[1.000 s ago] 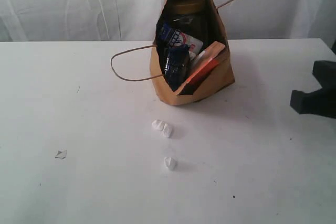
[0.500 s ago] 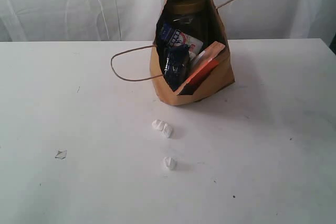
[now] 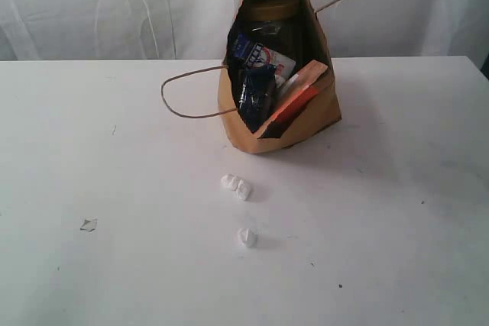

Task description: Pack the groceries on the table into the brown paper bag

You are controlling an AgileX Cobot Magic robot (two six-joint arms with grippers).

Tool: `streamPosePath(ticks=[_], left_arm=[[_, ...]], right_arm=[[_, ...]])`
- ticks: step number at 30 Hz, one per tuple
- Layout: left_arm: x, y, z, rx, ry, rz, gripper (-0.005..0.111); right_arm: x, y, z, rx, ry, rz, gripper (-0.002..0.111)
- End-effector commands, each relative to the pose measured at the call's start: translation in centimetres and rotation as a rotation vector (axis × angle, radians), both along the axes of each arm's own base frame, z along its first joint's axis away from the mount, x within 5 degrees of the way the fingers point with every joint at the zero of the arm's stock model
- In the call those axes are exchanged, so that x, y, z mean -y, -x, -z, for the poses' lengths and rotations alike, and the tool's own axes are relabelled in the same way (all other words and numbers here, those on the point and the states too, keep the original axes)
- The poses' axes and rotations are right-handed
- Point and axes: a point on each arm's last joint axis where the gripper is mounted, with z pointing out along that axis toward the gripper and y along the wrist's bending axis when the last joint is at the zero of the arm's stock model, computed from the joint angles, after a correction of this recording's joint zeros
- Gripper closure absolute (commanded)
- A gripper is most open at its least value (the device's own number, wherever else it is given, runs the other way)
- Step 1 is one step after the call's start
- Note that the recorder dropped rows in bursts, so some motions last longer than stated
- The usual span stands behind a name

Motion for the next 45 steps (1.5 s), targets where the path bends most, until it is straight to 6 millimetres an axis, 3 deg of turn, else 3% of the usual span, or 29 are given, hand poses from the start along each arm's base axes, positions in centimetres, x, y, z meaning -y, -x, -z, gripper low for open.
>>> streamPosePath(ticks=[1,12,15,20,25,45], left_arm=[[0.0,0.0,0.0,0.008,0.022,-0.006,0.107],[0.0,0.0,0.0,0.008,0.022,-0.006,0.107],[0.0,0.0,0.0,0.008,0.022,-0.006,0.107],[0.0,0.0,0.0,0.008,0.022,-0.006,0.107],[0.0,0.0,0.0,0.008,0.022,-0.006,0.107],[0.0,0.0,0.0,0.007,0.028,-0.006,0.107]], right_arm=[[0.2,-0.1,0.7,-0.019,-0.019,0.050,0.108],[-0.6,-0.9,2.8,-0.053,-0.134,0.138,0.108],[-0.9,-1.6,4.9,-0.114,-0.223,0.090,0.108],[-0.7,-2.4,11.0,-0.386,-0.349,0.123,0.108],[-0.7,-1.9,13.5,-0.622,-0.373,0.170,0.108],[-0.7,-1.9,13.6,-0.630,-0.372,0.172,0.108]])
